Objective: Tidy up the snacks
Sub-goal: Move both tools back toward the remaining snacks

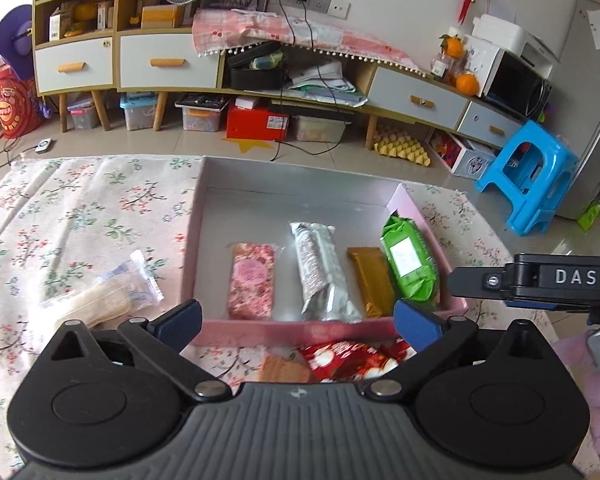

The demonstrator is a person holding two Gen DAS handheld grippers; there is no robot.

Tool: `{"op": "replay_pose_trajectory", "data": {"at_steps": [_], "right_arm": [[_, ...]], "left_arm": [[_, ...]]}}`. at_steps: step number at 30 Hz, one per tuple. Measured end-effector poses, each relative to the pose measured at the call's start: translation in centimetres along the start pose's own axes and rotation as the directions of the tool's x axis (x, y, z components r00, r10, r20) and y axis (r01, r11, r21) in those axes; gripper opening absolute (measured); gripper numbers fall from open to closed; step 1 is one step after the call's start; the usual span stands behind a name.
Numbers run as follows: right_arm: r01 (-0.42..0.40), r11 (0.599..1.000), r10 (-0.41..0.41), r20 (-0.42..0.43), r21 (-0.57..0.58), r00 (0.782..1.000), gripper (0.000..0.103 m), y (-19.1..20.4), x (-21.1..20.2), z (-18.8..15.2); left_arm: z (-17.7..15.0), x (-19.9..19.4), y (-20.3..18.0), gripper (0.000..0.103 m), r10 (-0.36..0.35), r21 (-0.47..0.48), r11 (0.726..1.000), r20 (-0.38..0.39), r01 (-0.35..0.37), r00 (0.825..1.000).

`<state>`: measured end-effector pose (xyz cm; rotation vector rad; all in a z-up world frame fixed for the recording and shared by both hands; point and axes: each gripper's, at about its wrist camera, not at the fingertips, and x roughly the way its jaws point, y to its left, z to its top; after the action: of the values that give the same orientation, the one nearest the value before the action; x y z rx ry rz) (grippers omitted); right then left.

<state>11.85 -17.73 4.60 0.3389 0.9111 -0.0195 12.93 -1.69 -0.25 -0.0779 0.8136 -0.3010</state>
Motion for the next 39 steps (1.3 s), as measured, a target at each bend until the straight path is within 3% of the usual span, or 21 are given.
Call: {"op": "replay_pose_trajectory", "data": {"at_steps": [13, 22, 27, 33, 39], "right_arm": [[0.025, 0.999, -0.029, -0.113, -0.034, 0.993, 0.09, 0.9, -0.7, -2.9], [0.019, 0.999, -0.025, -0.169, -0.035, 0.985, 0.09, 2.4, -0.3, -4.1], [0.002, 1.0, -0.005, -0.23, -0.014, 0.973, 0.09, 3.4, 0.7, -5.0], [-0.014, 0.999, 0.023, -0.309, 0.033, 0.951, 0.09, 4.8, 2.3, -6.2], [-0.043, 0.989, 0.091, -0.362, 0.139, 0.928, 0.09, 5.4, 4.0, -7.0]], "left_arm": [[-1.7, -2.4, 4.3, 0.102, 0.143, 0.015, 0.99, -0.086, -0.142, 0.986], [-3.0, -3.3, 6.8, 0.102, 0.17, 0.038, 0.985, -0.128, -0.167, 0.977], [-4.1, -2.8, 8.2, 0.102, 0.159, 0.091, 0.985, -0.173, -0.145, 0.972], [-5.1, -2.5, 9.6, 0.099, 0.087, 0.126, 0.99, -0.176, -0.066, 0.98], [-5.7, -1.8, 10.2, 0.085, 0.042, 0.192, 0.981, -0.189, -0.005, 0.981]]}}
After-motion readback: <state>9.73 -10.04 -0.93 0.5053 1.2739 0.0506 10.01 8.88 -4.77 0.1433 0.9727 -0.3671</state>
